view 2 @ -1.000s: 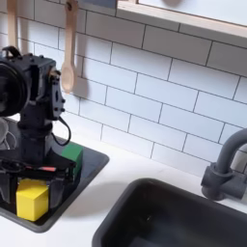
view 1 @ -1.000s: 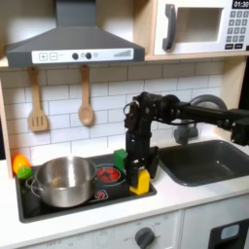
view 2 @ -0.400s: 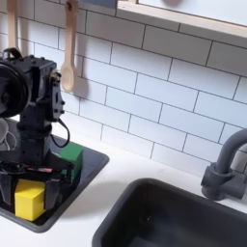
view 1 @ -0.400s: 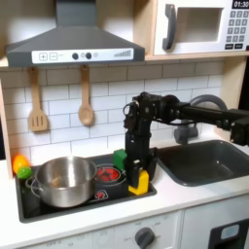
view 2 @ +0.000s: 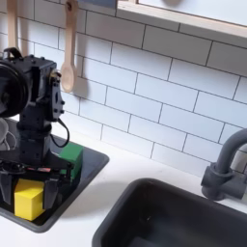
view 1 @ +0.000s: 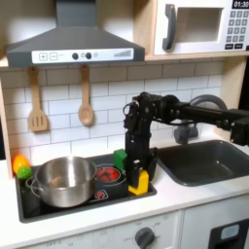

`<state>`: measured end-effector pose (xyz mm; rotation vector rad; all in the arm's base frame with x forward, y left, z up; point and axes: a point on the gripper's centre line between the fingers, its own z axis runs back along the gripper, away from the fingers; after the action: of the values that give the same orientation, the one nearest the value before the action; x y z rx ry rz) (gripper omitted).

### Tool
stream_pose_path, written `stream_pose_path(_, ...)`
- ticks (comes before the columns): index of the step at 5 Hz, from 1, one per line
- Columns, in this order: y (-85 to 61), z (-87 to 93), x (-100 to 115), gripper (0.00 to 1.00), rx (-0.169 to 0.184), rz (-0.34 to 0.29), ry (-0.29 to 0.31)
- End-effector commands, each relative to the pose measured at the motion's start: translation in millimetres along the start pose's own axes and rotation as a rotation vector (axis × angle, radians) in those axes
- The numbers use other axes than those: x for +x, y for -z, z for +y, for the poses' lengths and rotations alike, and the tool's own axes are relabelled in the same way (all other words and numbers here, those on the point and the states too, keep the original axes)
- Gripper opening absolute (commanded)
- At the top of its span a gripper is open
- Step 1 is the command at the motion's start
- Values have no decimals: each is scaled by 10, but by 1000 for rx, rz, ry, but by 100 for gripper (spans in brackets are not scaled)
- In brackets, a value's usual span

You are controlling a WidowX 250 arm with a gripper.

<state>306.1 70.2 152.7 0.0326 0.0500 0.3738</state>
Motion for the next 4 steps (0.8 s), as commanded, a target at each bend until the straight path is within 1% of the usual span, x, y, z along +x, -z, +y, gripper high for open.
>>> stream_pose_path(1,-108,-10,2,0,-31,-4,7)
stream_pose_path(2,-184,-48,20,0,-64,-9,21)
stream_pose_path(4,-216,20,67,0,-76,-9,7)
